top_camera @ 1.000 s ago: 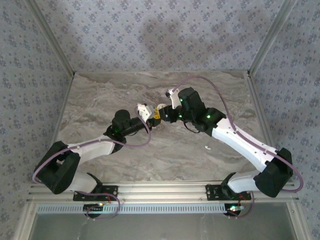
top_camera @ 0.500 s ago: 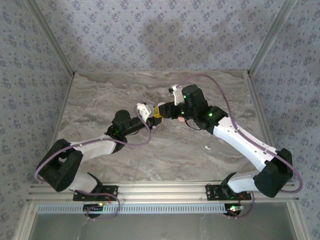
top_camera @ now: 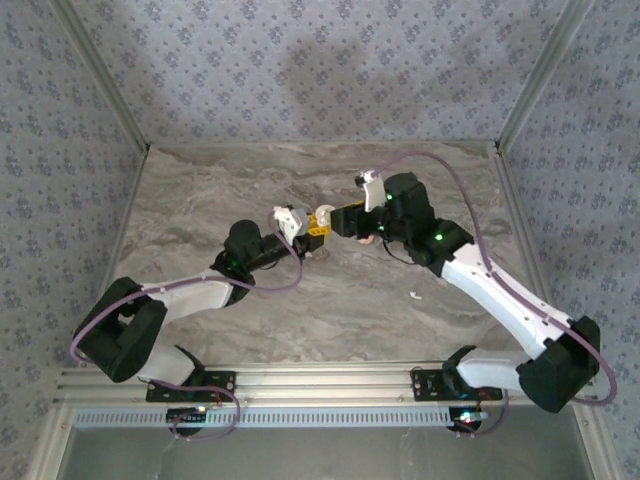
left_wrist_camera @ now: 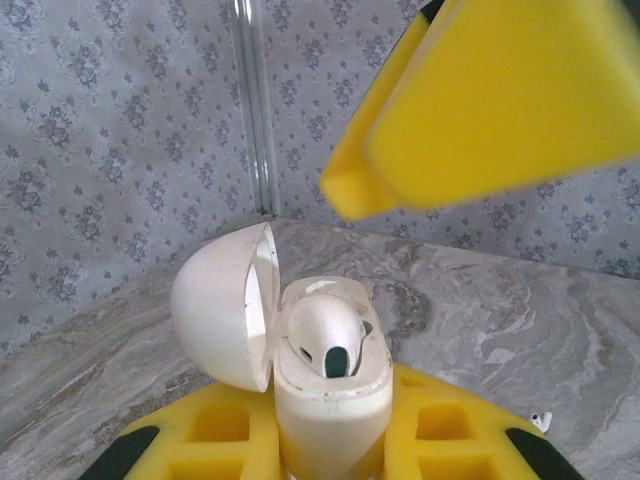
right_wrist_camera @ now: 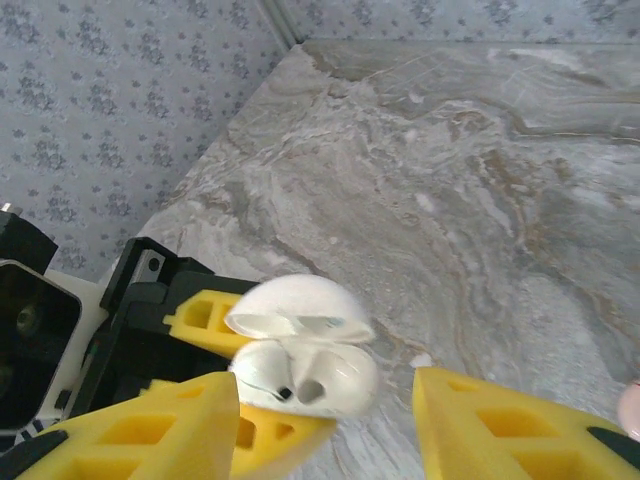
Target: Insert wireless bluetooth earbuds into charging case
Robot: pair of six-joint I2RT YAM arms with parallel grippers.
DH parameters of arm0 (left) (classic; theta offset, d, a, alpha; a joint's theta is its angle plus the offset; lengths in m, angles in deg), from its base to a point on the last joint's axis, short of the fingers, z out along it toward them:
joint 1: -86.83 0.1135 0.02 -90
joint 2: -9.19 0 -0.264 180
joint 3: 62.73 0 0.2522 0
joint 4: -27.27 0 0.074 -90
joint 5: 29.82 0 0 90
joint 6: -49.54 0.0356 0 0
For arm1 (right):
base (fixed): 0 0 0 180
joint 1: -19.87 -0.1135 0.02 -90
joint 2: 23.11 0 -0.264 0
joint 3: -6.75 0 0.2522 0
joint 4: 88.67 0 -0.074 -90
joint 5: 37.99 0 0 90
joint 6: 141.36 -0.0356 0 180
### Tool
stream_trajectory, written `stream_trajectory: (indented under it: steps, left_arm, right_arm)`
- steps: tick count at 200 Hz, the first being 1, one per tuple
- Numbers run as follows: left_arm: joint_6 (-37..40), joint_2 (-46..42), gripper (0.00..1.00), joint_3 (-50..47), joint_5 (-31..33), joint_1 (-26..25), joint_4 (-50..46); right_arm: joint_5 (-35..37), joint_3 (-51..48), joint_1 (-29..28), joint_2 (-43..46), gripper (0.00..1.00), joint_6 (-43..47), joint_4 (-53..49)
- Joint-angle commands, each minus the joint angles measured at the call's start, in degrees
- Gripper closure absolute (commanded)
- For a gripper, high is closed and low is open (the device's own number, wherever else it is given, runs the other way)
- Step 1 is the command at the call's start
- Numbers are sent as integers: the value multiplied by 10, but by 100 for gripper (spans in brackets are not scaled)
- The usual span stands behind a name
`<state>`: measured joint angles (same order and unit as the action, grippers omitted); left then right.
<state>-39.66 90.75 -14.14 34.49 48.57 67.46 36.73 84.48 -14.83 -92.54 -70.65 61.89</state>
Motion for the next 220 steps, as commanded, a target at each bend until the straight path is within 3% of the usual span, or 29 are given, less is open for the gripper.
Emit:
stream_trajectory:
  steps: [1,38,59,102,122,143,220]
  left_arm:
    - [13,-15,84,1,-22,4,-7]
    - [67,-45,84,1,-42,5,-110]
    - [81,-59,84,-5,-50,5,-143]
    - [102,-75,84,-12,-53,5,-191]
    - [109,-77,84,-11,-51,4,-202]
    - [113,-79,84,-12,-49,5,-208]
    - [114,-83,83,-15,-38,4,-205]
  right_arm:
    - [-9,-2,28,32,50,-8,-81]
    - [-26,1,100,26,50,-29,-233]
    - [-20,22,134,-8,51,12,-347]
    - [123,116,146,-134,53,182,-547]
    - [186,110,131,-164,53,266,-575]
    - [203,78,135,-182,53,342,-564]
    - [206,22,147,-283,54,409,-539]
